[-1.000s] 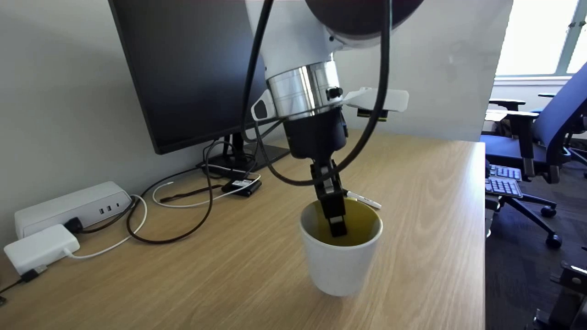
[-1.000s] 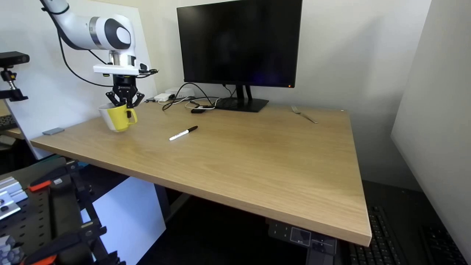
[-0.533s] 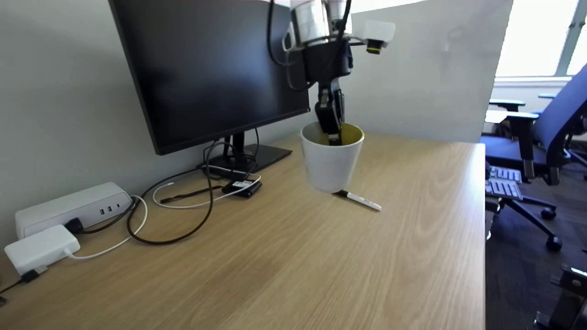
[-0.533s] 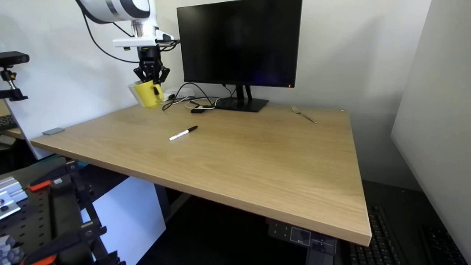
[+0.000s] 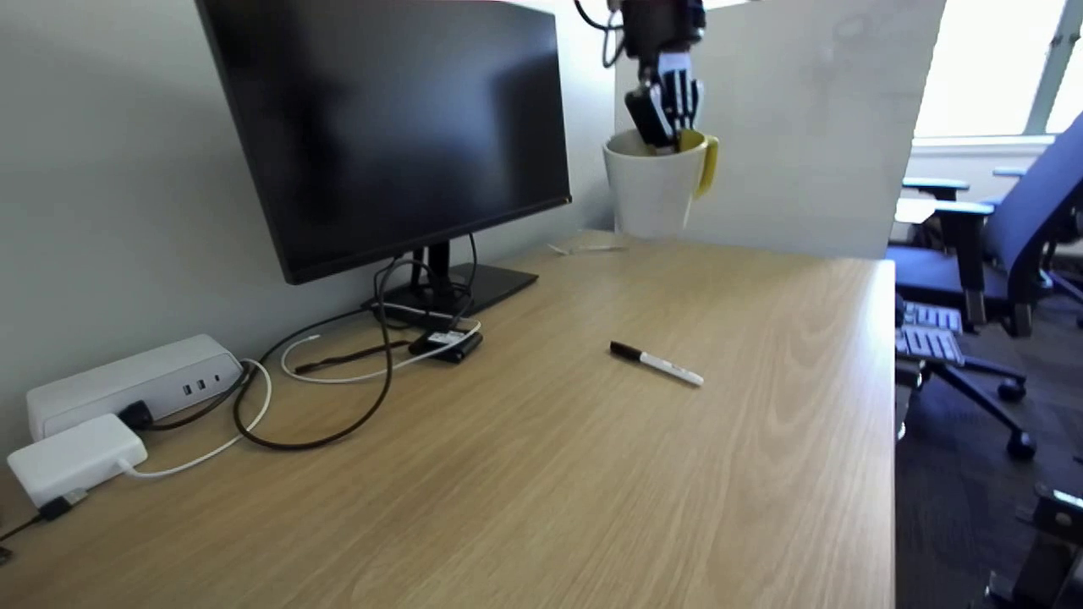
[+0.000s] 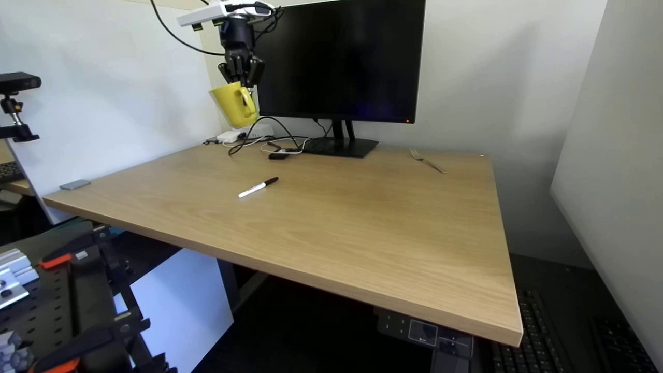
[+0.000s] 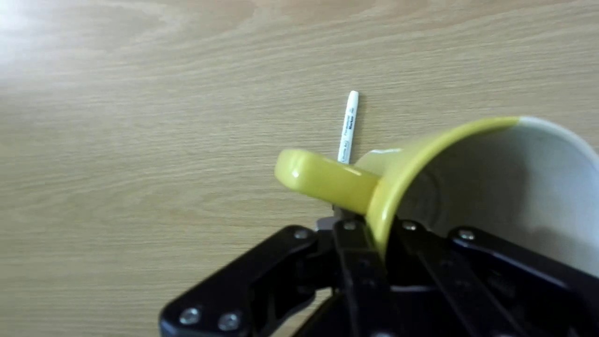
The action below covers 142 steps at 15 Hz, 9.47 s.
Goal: Pick up the cup, move it to the right, pick up the pen from the table and put it in the cup.
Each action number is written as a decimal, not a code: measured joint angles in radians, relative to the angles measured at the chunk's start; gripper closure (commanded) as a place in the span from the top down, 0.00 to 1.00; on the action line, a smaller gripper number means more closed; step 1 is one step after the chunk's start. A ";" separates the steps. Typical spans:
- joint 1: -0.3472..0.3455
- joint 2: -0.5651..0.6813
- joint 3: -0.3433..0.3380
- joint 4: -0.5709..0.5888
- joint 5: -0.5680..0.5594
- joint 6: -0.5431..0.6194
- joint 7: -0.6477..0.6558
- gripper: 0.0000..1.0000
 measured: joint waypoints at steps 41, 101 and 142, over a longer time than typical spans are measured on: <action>-0.225 0.385 -0.134 0.072 0.381 0.272 0.109 0.62; 0.040 0.384 -0.003 0.050 0.023 0.316 -0.071 1.00; 0.100 0.200 -0.052 0.128 -0.006 0.224 0.297 0.04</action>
